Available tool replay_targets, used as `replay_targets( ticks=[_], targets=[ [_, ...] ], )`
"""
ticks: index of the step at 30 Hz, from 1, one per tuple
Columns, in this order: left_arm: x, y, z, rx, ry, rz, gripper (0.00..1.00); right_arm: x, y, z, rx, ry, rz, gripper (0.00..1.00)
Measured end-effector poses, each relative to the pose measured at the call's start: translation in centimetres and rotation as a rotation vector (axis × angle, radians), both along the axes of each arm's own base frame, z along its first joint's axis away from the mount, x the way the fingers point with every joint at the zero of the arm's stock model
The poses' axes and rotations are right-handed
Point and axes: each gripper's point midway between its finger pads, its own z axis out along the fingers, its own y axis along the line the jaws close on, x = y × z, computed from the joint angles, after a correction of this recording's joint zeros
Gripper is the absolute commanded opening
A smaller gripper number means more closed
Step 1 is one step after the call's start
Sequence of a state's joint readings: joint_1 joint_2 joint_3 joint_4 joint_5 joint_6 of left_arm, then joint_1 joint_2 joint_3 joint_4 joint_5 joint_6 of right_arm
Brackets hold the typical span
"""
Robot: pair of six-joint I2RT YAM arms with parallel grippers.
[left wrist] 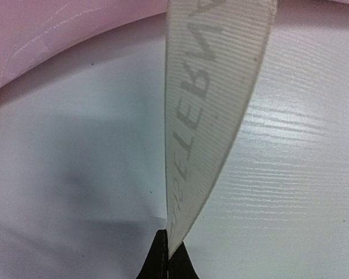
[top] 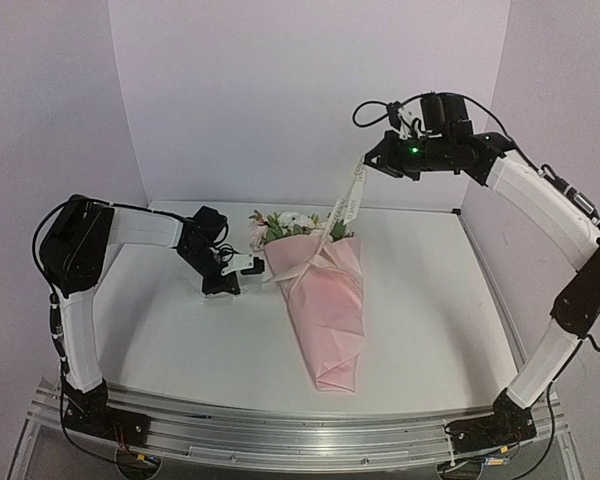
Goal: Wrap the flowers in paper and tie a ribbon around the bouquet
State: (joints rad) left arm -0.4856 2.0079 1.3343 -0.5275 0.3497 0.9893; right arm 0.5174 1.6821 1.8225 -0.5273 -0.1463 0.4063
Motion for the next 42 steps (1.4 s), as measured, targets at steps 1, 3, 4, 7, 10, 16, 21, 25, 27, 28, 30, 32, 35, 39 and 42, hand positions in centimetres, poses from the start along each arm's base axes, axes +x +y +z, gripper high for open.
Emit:
replay_targets(
  ticks=[1,3,4,7,10,16,21,25,27,28,30,32,35,39,42],
  targets=[
    [0.1,-0.5,0.5,-0.011,-0.002,-0.005,0.0,-0.4,0.8,1.3,0.01,-0.026,0.019,0.0],
    [0.3,-1.8,1.7,-0.038,-0.011,-0.017,0.0,-1.5,2.2,4.3,0.036,-0.087,0.057,0.0],
    [0.4,-2.5,2.4,-0.055,-0.019,-0.025,0.0,-2.0,2.9,5.8,0.051,-0.118,0.074,0.0],
    [0.6,-4.6,4.6,-0.103,-0.032,-0.045,0.0,-3.2,4.2,9.6,0.093,-0.2,0.111,0.0],
    [0.6,-6.4,6.7,-0.151,-0.038,-0.059,0.0,-3.7,5.2,11.5,0.115,-0.245,0.133,0.0],
    [1.4,-7.8,9.1,-0.212,-0.034,-0.045,0.0,-4.0,7.8,11.6,0.113,-0.255,0.177,0.0],
    [1.8,-7.4,8.0,-0.182,-0.045,-0.032,0.0,-3.9,8.5,10.5,0.086,-0.243,0.181,0.0],
    [0.5,-4.7,2.9,-0.059,-0.038,-0.03,0.0,-1.1,3.5,7.0,0.057,-0.148,0.046,0.0],
    [-1.1,-2.5,-0.5,0.021,-0.008,-0.037,0.0,0.9,-0.8,4.7,0.03,-0.086,-0.066,0.0],
    [-1.6,-1.7,-1.4,0.042,-0.005,-0.04,0.0,1.9,-3.4,3.3,0.014,-0.053,-0.132,0.0],
    [-1.2,-0.8,-1.7,0.058,-0.031,-0.035,0.0,3.5,-8.4,0.7,-0.016,0.012,-0.261,0.0],
    [-0.2,-0.3,-1.7,0.059,-0.062,-0.016,0.0,4.2,-13.0,-1.8,-0.042,0.07,-0.382,0.0],
    [0.7,0.5,-1.7,0.055,-0.098,0.004,0.0,3.4,-18.3,-4.8,-0.066,0.149,-0.515,0.0],
    [1.2,1.9,-1.7,0.055,-0.143,0.024,0.0,1.0,-23.4,-7.5,-0.07,0.229,-0.639,0.0],
    [2.4,3.7,-1.7,0.051,-0.165,0.064,0.0,-0.6,-26.1,-9.3,-0.069,0.28,-0.698,0.0]
  ],
)
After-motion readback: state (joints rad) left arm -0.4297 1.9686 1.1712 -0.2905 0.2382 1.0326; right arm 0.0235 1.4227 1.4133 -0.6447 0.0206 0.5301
